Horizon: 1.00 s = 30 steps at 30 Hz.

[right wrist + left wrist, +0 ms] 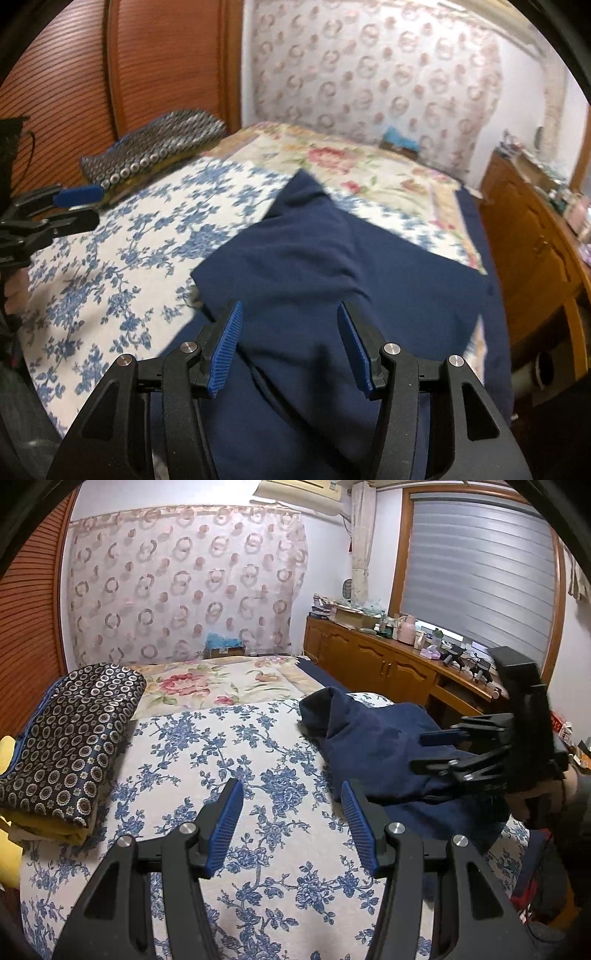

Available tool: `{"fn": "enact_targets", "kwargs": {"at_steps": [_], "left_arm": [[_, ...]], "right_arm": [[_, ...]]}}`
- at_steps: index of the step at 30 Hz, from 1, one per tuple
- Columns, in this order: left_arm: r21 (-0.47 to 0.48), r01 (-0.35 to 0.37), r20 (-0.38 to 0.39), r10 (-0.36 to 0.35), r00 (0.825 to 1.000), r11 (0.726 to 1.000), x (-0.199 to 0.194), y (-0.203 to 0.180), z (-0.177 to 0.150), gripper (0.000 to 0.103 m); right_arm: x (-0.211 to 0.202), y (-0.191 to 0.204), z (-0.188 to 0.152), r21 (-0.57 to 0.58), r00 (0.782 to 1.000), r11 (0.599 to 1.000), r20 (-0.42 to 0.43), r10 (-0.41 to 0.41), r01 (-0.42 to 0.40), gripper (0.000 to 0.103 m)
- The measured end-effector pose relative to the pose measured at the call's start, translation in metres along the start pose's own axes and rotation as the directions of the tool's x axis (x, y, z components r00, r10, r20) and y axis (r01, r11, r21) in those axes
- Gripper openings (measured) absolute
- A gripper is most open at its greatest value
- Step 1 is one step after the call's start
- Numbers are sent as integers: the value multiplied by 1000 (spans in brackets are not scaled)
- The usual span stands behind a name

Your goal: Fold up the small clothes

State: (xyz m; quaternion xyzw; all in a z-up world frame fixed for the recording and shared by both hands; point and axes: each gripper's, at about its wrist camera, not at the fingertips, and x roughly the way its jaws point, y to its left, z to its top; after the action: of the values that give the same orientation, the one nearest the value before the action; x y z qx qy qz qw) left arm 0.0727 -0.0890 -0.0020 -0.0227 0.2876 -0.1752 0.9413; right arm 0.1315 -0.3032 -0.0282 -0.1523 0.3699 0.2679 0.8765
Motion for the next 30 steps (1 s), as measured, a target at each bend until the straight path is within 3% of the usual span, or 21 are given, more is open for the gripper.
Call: {"fn": "enact_targets", "kwargs": {"at_steps": [10, 15, 27, 30], "left_arm": [[-12, 0, -3, 0, 1000, 1000, -3, 6, -5, 55], [-20, 3, -12, -3, 1000, 1000, -1, 9, -9, 55], [-12, 13, -29, -13, 1000, 1000, 3, 2, -11, 55], [-9, 16, -32, -16, 999, 1000, 4, 1, -12, 55]], "right_arm": [[52, 36, 20, -104, 989, 988, -108, 102, -113, 54], [71, 42, 16, -136, 986, 986, -151, 75, -96, 55], [76, 34, 17, -98, 987, 990, -131, 88, -101, 54], [76, 33, 19, -90, 989, 992, -127, 81, -93, 47]]}}
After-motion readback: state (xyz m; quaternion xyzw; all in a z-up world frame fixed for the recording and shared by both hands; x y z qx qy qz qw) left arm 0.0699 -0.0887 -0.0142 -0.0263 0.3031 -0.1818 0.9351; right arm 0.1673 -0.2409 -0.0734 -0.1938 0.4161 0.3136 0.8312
